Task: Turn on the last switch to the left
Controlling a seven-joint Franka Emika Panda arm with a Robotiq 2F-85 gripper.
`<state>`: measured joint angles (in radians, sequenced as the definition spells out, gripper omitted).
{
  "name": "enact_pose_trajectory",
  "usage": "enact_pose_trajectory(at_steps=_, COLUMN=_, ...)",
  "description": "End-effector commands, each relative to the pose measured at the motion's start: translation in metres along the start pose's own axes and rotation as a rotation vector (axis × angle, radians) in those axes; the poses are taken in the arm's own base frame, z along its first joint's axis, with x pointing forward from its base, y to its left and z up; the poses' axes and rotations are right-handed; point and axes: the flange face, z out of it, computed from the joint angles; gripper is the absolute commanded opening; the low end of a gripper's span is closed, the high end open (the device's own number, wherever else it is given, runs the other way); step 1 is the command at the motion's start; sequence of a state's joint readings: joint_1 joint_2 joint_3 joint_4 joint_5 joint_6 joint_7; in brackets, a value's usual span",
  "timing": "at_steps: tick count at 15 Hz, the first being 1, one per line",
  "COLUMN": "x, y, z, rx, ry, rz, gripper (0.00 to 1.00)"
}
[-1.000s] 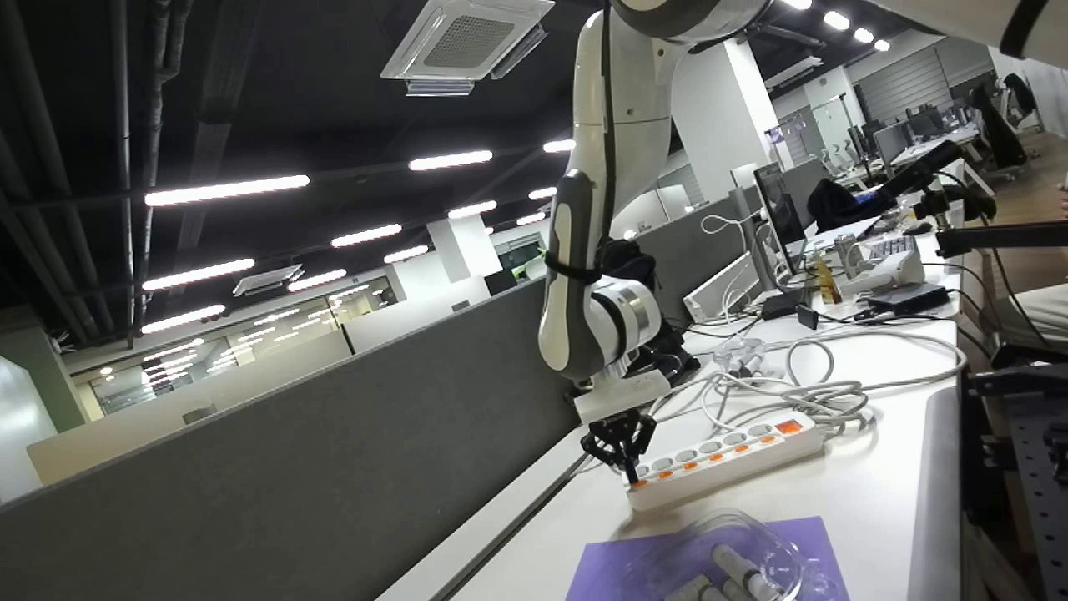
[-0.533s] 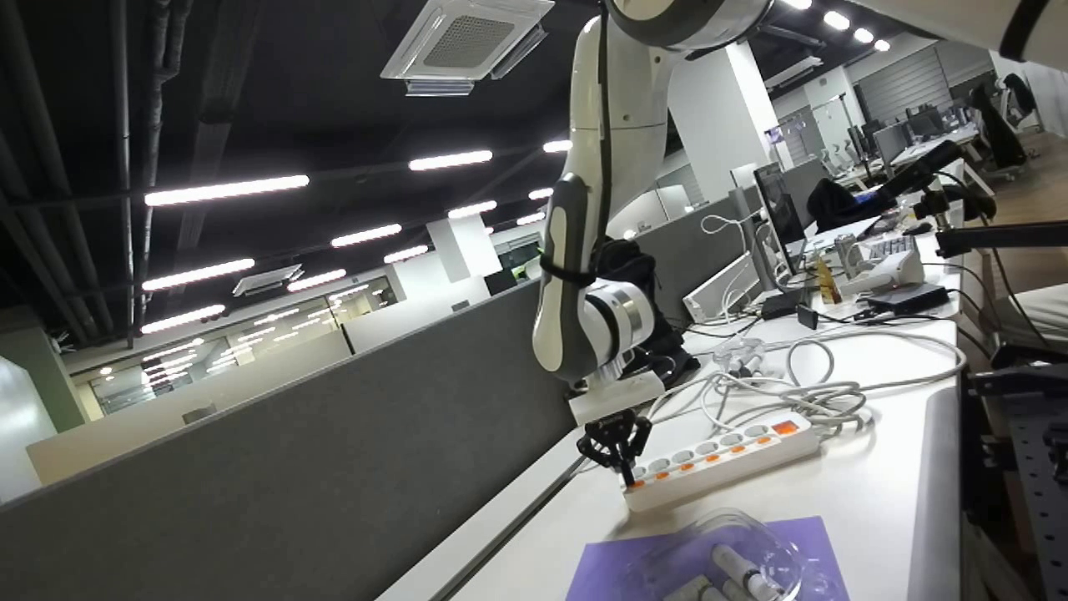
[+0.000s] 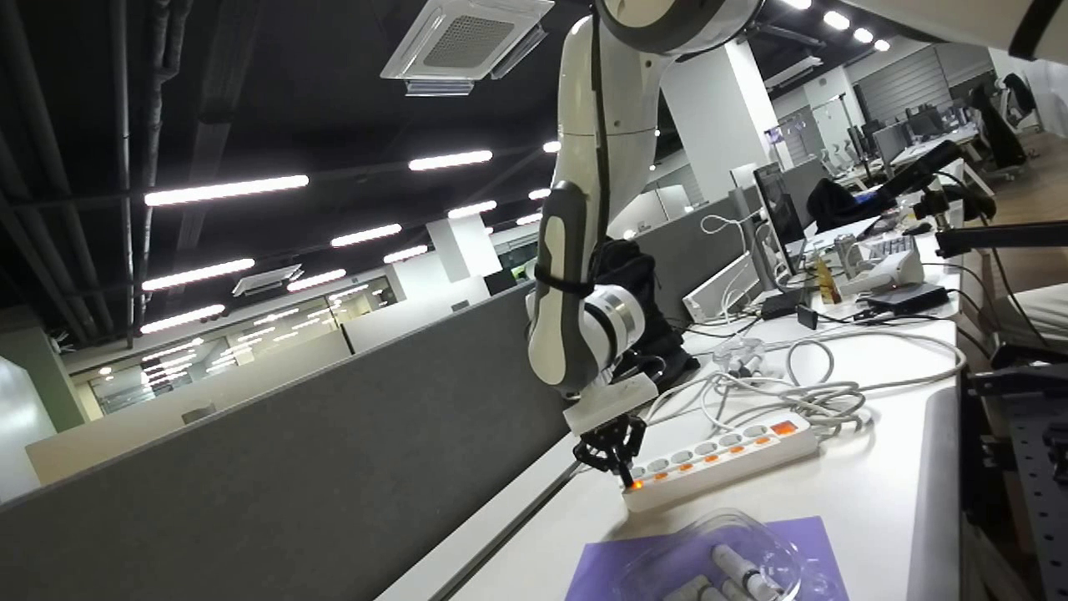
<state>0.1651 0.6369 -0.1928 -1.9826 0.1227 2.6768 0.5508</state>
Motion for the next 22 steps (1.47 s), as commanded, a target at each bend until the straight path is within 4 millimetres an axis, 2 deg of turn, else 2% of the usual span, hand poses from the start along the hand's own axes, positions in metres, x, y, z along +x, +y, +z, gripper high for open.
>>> enact_pose_trajectory(at_steps=1, x=-0.015, y=-0.016, z=0.043, rx=-0.143, ry=0.058, rz=-0.024, gripper=0.00)
enact_pose_trajectory(at_steps=4, x=-0.028, y=-0.026, z=0.049, rx=-0.209, ry=0.095, rz=-0.053, gripper=0.00)
enact_pose_trajectory(at_steps=7, x=-0.034, y=-0.035, z=0.036, rx=-0.207, ry=0.068, rz=-0.088, gripper=0.00)
enact_pose_trajectory(at_steps=9, x=-0.037, y=-0.038, z=0.017, rx=-0.191, ry=0.063, rz=-0.111, gripper=0.26)
enact_pose_trajectory(at_steps=12, x=-0.045, y=-0.040, z=-0.007, rx=-0.170, ry=0.068, rz=-0.127, gripper=0.44)
enact_pose_trajectory(at_steps=18, x=-0.072, y=-0.031, z=-0.044, rx=-0.168, ry=0.034, rz=-0.091, gripper=0.87)
enact_pose_trajectory(at_steps=20, x=-0.078, y=-0.027, z=-0.059, rx=-0.163, ry=0.043, rz=-0.071, gripper=0.98)
enact_pose_trajectory(at_steps=22, x=-0.085, y=-0.019, z=-0.071, rx=-0.167, ry=0.045, rz=-0.053, gripper=1.00)
